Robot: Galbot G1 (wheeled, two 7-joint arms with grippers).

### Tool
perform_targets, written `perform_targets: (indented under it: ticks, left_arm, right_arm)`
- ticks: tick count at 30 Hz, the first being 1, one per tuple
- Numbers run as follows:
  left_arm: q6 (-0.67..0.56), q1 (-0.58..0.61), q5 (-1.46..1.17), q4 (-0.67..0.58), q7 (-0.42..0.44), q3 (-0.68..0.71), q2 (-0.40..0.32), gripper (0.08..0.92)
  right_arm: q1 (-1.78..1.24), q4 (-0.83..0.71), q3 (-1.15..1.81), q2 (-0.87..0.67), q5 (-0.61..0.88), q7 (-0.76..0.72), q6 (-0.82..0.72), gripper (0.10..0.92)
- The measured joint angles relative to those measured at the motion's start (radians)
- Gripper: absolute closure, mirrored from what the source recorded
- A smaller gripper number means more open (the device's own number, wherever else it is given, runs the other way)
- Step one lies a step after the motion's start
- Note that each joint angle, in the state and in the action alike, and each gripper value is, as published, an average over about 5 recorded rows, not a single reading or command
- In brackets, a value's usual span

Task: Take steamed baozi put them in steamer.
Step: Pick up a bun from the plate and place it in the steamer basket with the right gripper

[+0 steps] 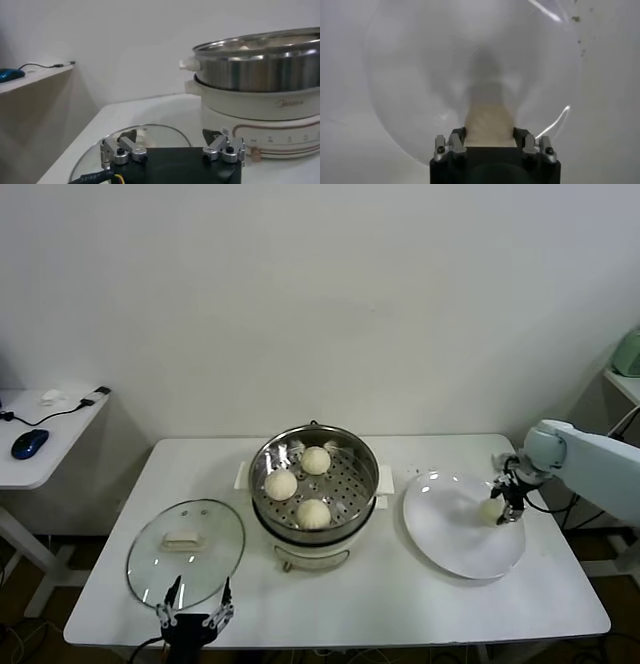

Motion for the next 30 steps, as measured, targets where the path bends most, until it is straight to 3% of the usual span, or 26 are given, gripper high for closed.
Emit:
perform_targets:
  ticks: [11, 18, 30]
  left_arm:
    - [0.01, -0.003, 0.002, -0.019, -0.002, 0.012, 0.017, 0.177]
    - [0.012, -0.006, 0.001, -0.024, -0.003, 0.019, 0.025, 0.177]
    - [0.012, 0.003, -0.002, -0.029, -0.003, 0.015, 0.029, 0.177]
  right_arm:
    - [0.472, 0.238, -0.267, 0.12, 0.393, 0.008, -0.096, 0.381]
    - [0.616, 0.375, -0.315, 0.243, 0.621, 0.074, -0.19, 0.38]
    - [0.519, 0.394, -0.327, 0.41, 0.712, 0.206, -0.287, 0.38]
